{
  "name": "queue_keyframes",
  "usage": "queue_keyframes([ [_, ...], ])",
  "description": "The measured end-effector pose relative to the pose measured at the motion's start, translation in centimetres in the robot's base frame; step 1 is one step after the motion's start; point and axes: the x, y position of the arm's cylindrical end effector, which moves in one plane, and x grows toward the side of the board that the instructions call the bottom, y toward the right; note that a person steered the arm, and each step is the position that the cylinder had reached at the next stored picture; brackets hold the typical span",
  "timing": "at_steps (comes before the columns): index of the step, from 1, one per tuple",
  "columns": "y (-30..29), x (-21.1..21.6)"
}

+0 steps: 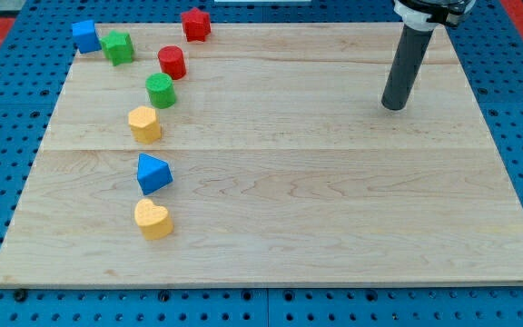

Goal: Push the green star into the green circle

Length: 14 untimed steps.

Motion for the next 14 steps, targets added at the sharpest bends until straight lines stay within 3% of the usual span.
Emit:
queue_keyframes([
  [2,-0.2,0.4],
  [3,-1.3,6.6],
  [5,-15.8,14.5],
  [7,-22.6,14.3],
  [8,-23.2,14.3],
  [9,-21.7,9.8],
  [10,-21.7,1.4],
  [12,-22.9,-11.0],
  [14,-32.9,-15.8],
])
